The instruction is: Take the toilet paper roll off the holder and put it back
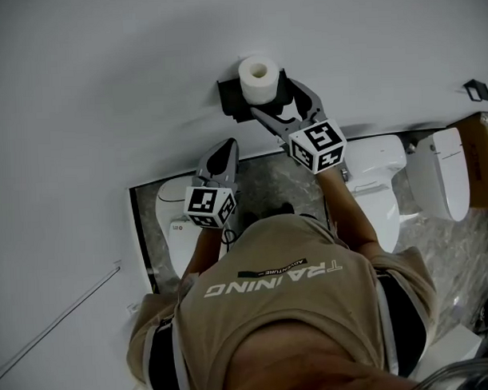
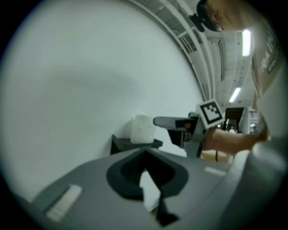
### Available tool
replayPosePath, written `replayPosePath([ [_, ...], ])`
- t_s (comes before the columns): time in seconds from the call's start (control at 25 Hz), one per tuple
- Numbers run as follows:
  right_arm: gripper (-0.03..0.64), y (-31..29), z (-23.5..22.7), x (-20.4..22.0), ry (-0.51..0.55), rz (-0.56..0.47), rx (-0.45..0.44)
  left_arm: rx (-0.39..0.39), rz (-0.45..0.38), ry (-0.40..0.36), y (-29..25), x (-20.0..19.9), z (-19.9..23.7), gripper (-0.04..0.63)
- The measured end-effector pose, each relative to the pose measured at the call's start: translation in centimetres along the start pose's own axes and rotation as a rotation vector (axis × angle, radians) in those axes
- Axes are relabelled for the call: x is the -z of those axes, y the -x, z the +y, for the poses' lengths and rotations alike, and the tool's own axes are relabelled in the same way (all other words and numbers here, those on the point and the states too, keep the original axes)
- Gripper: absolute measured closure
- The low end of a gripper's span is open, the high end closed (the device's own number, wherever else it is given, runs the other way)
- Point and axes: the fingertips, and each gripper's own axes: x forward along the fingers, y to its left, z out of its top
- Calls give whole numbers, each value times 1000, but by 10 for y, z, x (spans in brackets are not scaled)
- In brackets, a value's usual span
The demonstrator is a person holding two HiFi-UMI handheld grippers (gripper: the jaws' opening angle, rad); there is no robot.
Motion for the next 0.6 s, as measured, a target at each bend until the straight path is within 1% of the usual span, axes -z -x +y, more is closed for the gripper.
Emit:
replayPosePath([
  [0.24, 234, -28, -12, 9, 2, 83, 17, -40, -3, 14, 0, -2, 19, 597],
  [0.36, 230, -38, -17, 16, 1, 120, 26, -38, -7, 17, -5, -4, 25, 597],
  [0.48, 230, -45, -20, 21, 32, 165, 35, -33, -15, 16, -12, -7, 27, 597],
  [0.6, 232, -49, -20, 27, 56, 217, 49, -47, -20, 18, -16, -8, 33, 597],
])
